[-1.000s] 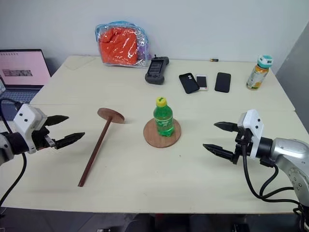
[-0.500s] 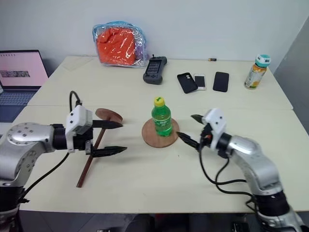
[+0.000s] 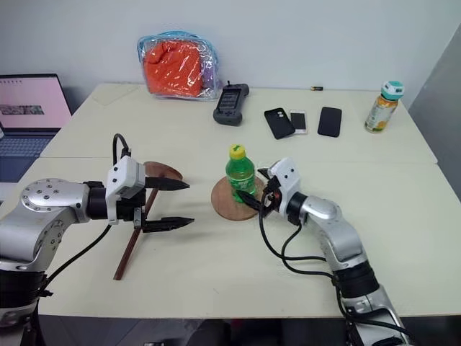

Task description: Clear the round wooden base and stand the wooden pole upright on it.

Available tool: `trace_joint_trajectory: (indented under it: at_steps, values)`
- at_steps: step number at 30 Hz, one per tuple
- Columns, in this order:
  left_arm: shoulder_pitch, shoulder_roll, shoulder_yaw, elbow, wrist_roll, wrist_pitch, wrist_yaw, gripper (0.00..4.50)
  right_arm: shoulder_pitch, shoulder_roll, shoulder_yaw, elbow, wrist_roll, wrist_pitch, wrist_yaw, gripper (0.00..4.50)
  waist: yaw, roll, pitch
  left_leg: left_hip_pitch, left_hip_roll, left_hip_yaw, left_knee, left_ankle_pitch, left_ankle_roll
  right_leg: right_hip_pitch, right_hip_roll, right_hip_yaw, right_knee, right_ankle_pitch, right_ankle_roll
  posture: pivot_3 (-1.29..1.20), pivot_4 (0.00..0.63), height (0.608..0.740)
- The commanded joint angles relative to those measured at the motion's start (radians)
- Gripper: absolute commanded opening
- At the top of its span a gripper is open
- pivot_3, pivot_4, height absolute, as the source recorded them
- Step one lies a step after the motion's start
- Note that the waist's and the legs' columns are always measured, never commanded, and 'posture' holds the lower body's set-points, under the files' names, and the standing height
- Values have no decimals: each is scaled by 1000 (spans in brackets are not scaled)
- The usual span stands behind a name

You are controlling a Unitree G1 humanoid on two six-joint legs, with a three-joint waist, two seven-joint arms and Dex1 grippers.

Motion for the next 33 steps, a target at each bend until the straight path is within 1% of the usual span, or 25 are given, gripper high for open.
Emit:
trace_joint_trajectory:
  at_steps: [1, 8, 13, 15, 16, 19, 21, 25, 27, 29, 33]
  values:
    - [2, -2, 26, -13, -4, -16, 7, 4431, -49, 33, 1, 47, -9, -51, 27, 4500, 0, 0, 0, 0, 0, 0, 0, 0, 0, 0, 0, 0, 0, 0, 0, 0, 150, 740]
    - [22, -4, 39, -15, 0, -12, 26, 4431, -105, 104, -1, 178, -27, -115, 38, 4500, -7, 0, 0, 0, 0, 0, 0, 0, 0, 0, 0, 0, 1, 0, 0, 0, 150, 740]
    - [33, -3, 40, -24, -3, -9, 41, 4431, -121, 130, -2, 243, -49, -168, 41, 4500, -10, 0, 0, 0, 0, 0, 0, 0, 0, 0, -1, 0, 1, 0, 0, 0, 150, 740]
    - [34, -4, 39, -25, -2, -9, 44, 4500, -124, 137, -7, 259, -58, -186, 40, 4131, -10, 0, 0, 0, 0, -1, 0, 0, 0, 0, -1, 0, 1, 0, 0, 0, 150, 740]
    - [34, -4, 38, -26, -2, -10, 46, 4500, -125, 140, -9, 264, -60, -191, 42, 4045, -10, 0, 0, 0, 0, -1, 0, 0, 0, 0, -2, 0, 1, 0, 0, 0, 150, 740]
    - [30, -5, 33, -23, -1, -11, 52, 4500, -126, 143, -11, 276, -70, -207, 39, 3355, -11, 0, 0, 0, 0, -1, 0, 0, 0, 0, -2, 0, 1, 0, 0, 0, 150, 740]
    - [22, -9, 30, -19, -2, -10, 55, 4500, -124, 142, -10, 278, -77, -215, 38, 3289, -11, 0, 0, 0, 0, -1, 0, 0, 0, 0, -2, 0, 1, 0, 0, 0, 150, 740]
    - [19, -28, 44, -47, -38, 3, 60, 4500, -100, 139, -19, 248, -79, -230, 33, 3287, -12, 0, 0, 0, 0, -1, 0, 0, 0, 0, -3, 0, 1, 0, 0, 0, 150, 740]
    - [22, -39, 52, -73, -55, 11, 67, 4500, -81, 125, -34, 198, -72, -230, 32, 3287, -11, 0, 0, 0, 0, -1, 0, 0, 0, 0, -3, 0, 1, 0, 0, 0, 150, 740]
    - [14, -58, 53, -91, -79, 25, 79, 4500, -58, 94, -64, 105, -57, -205, 23, 3287, -9, 1, 0, -1, 0, -2, 0, 0, 0, 0, -3, -1, 0, 0, 0, 0, 150, 740]
    - [-46, -129, 36, -108, -139, 79, 124, 4500, -9, 17, -146, -84, -33, -133, -19, 3287, 5, 1, 1, -2, 0, -2, 1, 0, 0, 0, -4, -1, 0, 0, 0, 0, 150, 740]
